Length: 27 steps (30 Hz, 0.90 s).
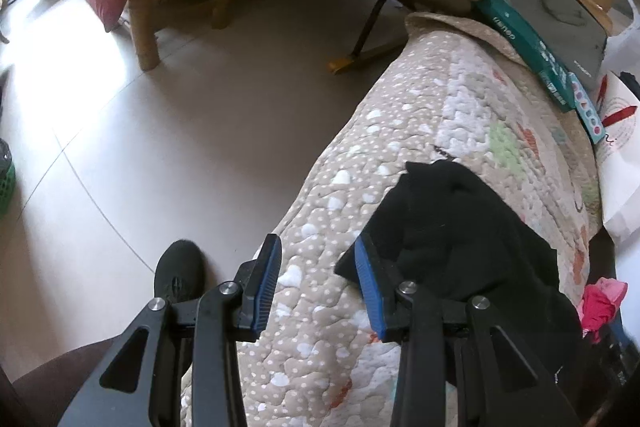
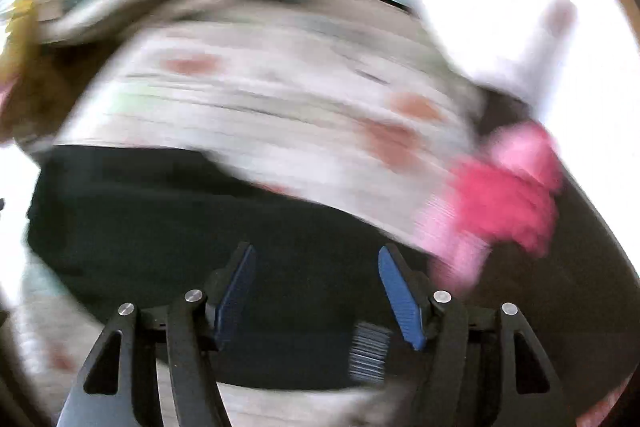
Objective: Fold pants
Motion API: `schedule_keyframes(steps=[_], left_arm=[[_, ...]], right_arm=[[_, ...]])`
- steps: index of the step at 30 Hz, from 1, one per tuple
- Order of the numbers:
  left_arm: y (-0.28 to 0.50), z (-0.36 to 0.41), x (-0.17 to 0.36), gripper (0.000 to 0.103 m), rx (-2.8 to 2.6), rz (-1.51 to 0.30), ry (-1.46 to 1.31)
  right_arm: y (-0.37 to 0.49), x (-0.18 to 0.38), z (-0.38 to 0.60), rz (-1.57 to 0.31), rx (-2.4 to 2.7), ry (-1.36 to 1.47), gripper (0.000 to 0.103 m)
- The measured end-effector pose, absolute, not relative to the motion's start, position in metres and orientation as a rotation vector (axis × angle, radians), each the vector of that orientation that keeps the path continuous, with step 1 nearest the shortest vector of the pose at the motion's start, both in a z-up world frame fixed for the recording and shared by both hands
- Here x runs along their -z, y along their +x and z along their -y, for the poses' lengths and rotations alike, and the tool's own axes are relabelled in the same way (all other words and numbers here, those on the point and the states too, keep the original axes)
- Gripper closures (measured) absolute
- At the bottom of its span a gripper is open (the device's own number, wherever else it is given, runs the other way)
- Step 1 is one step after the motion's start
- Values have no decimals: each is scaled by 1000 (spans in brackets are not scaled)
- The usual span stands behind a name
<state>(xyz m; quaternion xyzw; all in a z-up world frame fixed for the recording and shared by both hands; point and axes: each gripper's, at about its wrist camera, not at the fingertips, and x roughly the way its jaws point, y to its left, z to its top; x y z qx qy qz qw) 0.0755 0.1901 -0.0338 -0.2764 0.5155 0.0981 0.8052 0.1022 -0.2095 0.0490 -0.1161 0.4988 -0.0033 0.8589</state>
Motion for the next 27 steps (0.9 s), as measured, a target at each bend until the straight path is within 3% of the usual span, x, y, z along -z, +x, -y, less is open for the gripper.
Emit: schedule_keyframes(steps=[7,13,19,20,21,24,27], left_arm=[[84,-194,43,66,-169,-1102,-686],[71,-226,19,66,-307,-993,-756],[55,-260,21,66,-399,-972,-873],[53,-264,23,66,-401,-972,-894],[51,-267,23,66,-401,-969,-912],[45,-272,18,66,-409,-941,-935],[39,-279,10,66,-437,-891,-945]], right_arm=[[130,-23,36,-1042,-455,-324,36],[131,0,-41,-1009,-634,-392,42],[109,40,-107,-966,-774,-678,44],[113,56,-115,-997,-730,-732,48],[118,66,-114,-1029,-706,-743,72],[137,72,-109,-1113,-695,-621,88],[148,57,-103,-1150,-732,-429,91]])
